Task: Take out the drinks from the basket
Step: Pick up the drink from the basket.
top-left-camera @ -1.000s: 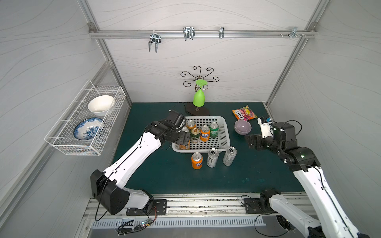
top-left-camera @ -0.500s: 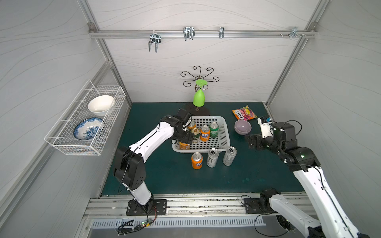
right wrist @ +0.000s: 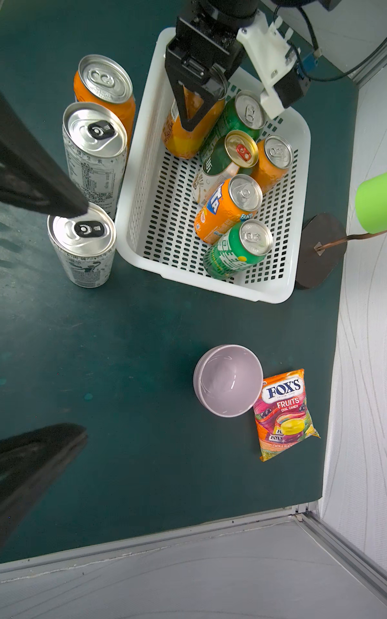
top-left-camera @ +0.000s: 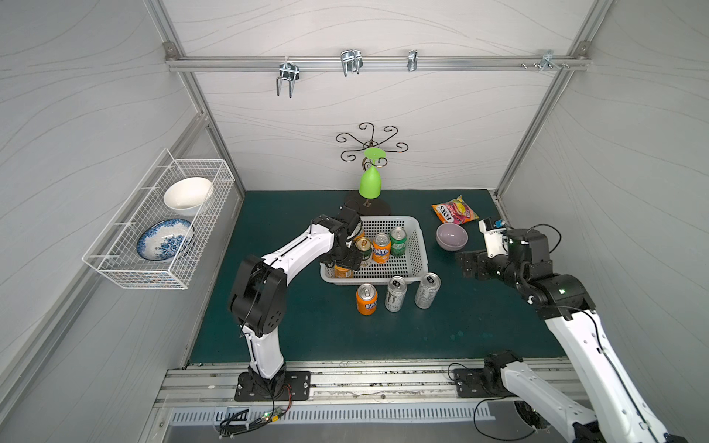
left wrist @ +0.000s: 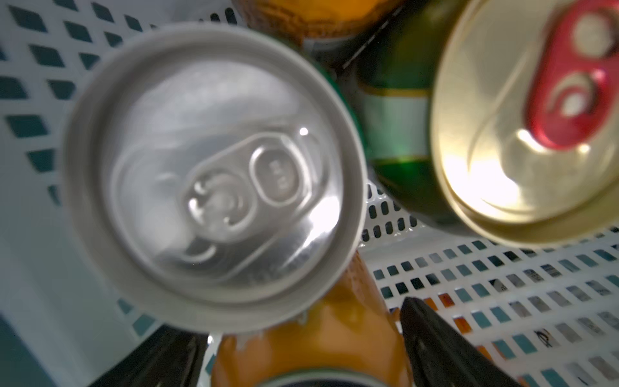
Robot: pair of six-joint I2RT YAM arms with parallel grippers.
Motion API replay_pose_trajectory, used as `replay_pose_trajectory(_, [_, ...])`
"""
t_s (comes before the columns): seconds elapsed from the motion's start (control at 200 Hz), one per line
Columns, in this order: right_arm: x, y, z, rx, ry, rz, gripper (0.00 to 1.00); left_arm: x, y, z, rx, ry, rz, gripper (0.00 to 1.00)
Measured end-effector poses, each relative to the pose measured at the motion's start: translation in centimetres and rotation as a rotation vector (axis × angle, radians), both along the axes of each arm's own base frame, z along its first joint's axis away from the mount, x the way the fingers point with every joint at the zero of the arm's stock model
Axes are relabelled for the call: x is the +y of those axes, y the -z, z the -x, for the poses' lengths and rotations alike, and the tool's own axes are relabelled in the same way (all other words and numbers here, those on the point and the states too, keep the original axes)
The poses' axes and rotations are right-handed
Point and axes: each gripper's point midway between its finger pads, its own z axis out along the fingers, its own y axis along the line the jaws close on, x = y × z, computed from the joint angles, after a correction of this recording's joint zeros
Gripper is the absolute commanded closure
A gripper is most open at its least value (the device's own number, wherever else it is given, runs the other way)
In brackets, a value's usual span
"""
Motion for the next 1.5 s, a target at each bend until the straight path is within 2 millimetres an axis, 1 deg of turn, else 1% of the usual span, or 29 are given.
replay_pose_trajectory(0.16, [0.0, 0.0, 0.0, -0.001, 0.000, 0.000, 0.01, -0.2, 0.6, -0.3, 0.003, -0.001, 0.001, 0.14])
replay_pose_trajectory(0.345, [0.0, 0.0, 0.0, -0.002, 0.000, 0.000, 0.01, -0.2, 0.7, -0.5, -0.002, -0.005, 0.000, 0.20])
replay_pose_trajectory(0.455, [0.0, -0.1, 0.0, -0.004, -0.001, 0.000, 0.01, -0.2, 0.7, -0.5, -0.003, -0.008, -0.002, 0.27])
replay_pose_trajectory(0.57, [0.0, -0.1, 0.0, -0.006, -0.001, 0.000, 0.01, -0.1, 0.7, -0.5, -0.004, -0.008, -0.004, 0.32])
replay_pose_trajectory(0.91, [0.0, -0.1, 0.0, -0.008, -0.003, 0.001, 0.01, 0.0, 0.3, -0.2, -0.002, -0.009, -0.004, 0.40])
replay_pose_trajectory(0.975, [0.0, -0.1, 0.0, -0.008, -0.003, 0.001, 0.01, 0.1, -0.1, -0.1, -0.005, -0.009, -0.001, 0.41])
replay_pose_trajectory(1.075, [0.0, -0.1, 0.0, -0.008, -0.003, 0.001, 0.01, 0.3, -1.3, 0.4, -0.018, -0.008, 0.008, 0.42])
replay_pose_trajectory(1.501, [0.0, -0.1, 0.0, -0.008, -0.004, 0.002, 0.01, 1.6, -8.3, 2.7, -0.121, -0.010, 0.061, 0.41])
